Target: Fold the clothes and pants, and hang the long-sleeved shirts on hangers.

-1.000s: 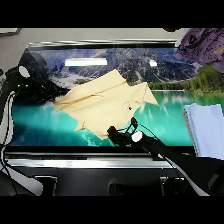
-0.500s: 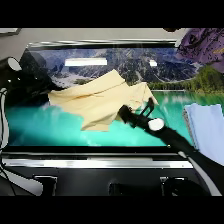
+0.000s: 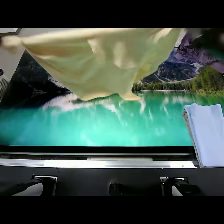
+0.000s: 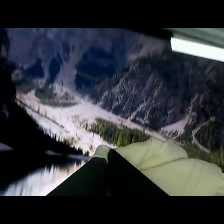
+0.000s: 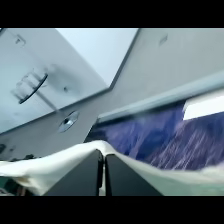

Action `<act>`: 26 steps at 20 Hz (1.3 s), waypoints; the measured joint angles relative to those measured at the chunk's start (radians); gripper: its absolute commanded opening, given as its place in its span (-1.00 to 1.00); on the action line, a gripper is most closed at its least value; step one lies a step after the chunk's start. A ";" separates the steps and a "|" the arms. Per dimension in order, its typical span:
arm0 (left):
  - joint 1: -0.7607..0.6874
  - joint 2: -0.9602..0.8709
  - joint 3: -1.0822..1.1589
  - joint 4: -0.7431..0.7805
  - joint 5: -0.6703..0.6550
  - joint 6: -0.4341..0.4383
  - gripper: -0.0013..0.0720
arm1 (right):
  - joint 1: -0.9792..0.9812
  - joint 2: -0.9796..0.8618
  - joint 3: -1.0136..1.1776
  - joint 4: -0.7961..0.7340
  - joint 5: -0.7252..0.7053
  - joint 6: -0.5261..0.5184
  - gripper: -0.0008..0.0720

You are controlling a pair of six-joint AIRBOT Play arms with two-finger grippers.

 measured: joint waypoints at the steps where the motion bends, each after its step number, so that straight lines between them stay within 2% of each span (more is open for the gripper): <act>1: 0.000 0.067 -0.008 0.012 0.018 -0.010 -0.93 | -0.016 0.022 0.070 -0.042 0.040 0.006 -0.91; 6: 0.000 0.349 -0.037 0.053 0.087 -0.044 -0.93 | -0.047 0.135 0.227 -0.201 0.130 0.085 -0.91; 9: 0.000 0.426 -0.045 0.067 0.106 -0.061 -0.93 | -0.052 0.155 0.251 -0.275 0.146 0.127 -0.91; 12: 0.000 0.430 -0.097 0.089 0.113 -0.104 -0.93 | -0.052 0.095 0.259 -0.319 0.175 0.162 -0.91; 18: -0.001 0.219 -0.350 0.112 0.141 -0.157 -0.93 | 0.000 -0.294 0.262 -0.356 0.210 0.189 -0.91; 22: -0.002 -0.048 -0.470 0.120 0.243 -0.203 -0.93 | 0.072 -0.625 0.262 -0.364 0.090 0.186 -0.91; 26: -0.016 -0.283 -0.505 0.122 0.358 -0.226 -0.92 | 0.139 -0.862 0.263 -0.367 -0.011 0.209 -0.91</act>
